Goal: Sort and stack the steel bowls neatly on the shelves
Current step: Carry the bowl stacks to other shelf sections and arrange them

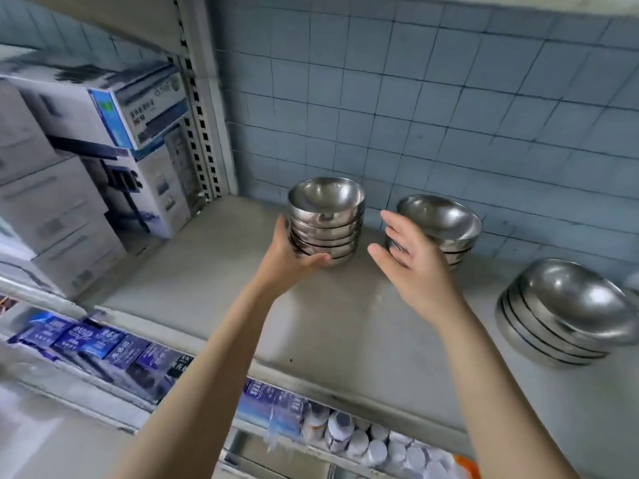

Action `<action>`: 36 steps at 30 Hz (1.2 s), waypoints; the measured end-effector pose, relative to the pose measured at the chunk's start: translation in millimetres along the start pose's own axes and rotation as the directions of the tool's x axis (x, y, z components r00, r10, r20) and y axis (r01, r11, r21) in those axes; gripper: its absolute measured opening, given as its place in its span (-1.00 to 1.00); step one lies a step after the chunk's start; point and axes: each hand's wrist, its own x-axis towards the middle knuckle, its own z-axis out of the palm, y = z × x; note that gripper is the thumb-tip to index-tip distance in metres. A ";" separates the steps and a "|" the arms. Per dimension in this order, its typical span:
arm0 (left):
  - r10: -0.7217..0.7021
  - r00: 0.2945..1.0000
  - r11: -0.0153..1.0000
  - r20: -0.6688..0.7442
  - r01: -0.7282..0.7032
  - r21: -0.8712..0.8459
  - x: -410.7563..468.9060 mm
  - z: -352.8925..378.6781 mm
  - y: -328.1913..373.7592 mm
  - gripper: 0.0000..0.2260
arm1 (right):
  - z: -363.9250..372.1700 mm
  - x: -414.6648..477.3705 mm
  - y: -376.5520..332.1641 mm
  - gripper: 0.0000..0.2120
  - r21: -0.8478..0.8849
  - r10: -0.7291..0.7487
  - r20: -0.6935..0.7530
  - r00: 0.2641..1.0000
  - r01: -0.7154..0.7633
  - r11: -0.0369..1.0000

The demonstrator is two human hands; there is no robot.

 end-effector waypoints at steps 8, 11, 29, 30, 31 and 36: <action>0.139 0.977 0.990 0.160 -0.141 -0.001 -9.0 -24.2 -5.0 -0.35 | 29.4 0.1 -2.8 -0.03 0.138 0.153 -0.053 0.987 -0.144 0.980; 0.157 0.957 0.985 0.242 -0.171 0.037 -20.6 -37.1 -9.1 -0.37 | 38.0 5.6 -1.7 0.09 0.139 0.155 -0.007 0.988 -0.153 0.978; 0.191 0.897 0.981 0.398 -0.192 -0.037 -41.4 -41.2 -26.3 -0.19 | 48.8 0.6 -3.0 0.01 0.206 0.113 0.001 0.994 -0.111 0.972; 0.188 0.897 0.981 0.399 -0.193 -0.029 -40.9 -41.1 -27.3 -0.14 | 48.6 0.3 -3.6 0.03 0.206 0.112 0.003 0.994 -0.110 0.972; 0.182 0.898 0.982 0.401 -0.190 -0.020 -39.9 -41.5 -29.0 -0.09 | 48.7 0.2 -3.6 0.05 0.210 0.108 0.004 0.994 -0.107 0.972; 0.166 0.902 0.986 0.399 -0.165 -0.037 -42.6 -42.7 -25.6 -0.12 | 47.5 1.0 0.1 0.16 0.244 0.111 0.025 0.994 -0.114 0.963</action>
